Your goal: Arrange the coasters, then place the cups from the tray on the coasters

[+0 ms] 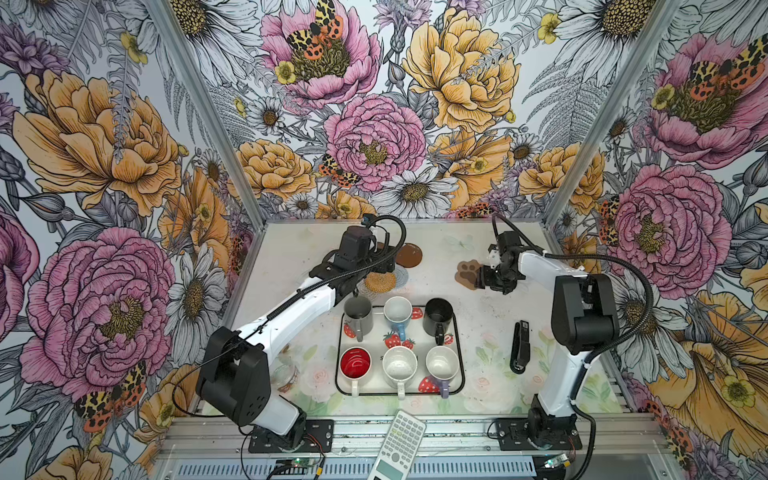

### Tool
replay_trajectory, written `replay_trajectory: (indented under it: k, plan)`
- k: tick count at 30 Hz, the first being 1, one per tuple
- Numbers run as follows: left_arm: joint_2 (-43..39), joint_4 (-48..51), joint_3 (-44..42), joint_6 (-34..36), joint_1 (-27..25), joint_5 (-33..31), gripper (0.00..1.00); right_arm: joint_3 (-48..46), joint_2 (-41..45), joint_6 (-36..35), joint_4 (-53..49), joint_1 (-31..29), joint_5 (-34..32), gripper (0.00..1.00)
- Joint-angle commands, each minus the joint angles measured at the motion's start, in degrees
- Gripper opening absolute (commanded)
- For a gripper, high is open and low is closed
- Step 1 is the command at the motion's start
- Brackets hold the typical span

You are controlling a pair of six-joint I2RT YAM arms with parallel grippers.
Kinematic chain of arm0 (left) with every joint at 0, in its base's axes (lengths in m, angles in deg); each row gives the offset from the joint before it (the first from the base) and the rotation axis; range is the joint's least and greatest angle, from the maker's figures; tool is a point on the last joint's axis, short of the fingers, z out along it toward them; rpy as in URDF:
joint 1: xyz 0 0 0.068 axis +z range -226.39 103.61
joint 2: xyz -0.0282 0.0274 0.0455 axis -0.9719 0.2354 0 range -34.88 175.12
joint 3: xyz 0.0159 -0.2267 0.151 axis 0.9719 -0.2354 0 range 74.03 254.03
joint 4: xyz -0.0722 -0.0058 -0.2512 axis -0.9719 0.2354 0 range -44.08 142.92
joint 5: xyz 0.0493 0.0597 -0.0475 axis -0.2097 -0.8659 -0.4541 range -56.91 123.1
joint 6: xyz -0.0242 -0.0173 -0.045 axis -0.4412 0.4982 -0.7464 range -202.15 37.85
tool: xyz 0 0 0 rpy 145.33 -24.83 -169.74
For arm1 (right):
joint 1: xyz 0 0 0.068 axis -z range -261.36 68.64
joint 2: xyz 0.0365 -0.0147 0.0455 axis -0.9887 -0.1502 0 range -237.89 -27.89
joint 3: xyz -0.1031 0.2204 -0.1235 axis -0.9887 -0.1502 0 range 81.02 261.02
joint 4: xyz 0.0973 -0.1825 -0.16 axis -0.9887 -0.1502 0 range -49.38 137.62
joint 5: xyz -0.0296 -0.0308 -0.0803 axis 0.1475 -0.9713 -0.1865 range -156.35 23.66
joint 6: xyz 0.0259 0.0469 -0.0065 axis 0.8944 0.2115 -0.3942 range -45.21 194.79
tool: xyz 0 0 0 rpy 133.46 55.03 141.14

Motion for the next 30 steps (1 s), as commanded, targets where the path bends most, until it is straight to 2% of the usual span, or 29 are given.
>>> replay_trajectory:
  k: [1, 15, 30]
  plan:
    - [-1.15, -0.11, 0.00, 0.74, -0.57, -1.30, 0.83, 0.02, -1.43, 2.02, 3.14, 0.69, 1.88, 0.65]
    - [-0.90, -0.13, 0.07, 0.96, -0.61, -1.64, 0.83, 2.18, -6.43, 4.44, 4.95, 2.32, 6.34, 0.59]
    - [-0.49, 0.81, 0.92, 1.79, -0.57, -2.79, 0.84, 10.70, -13.22, 6.31, 4.98, 4.28, 9.84, 0.52]
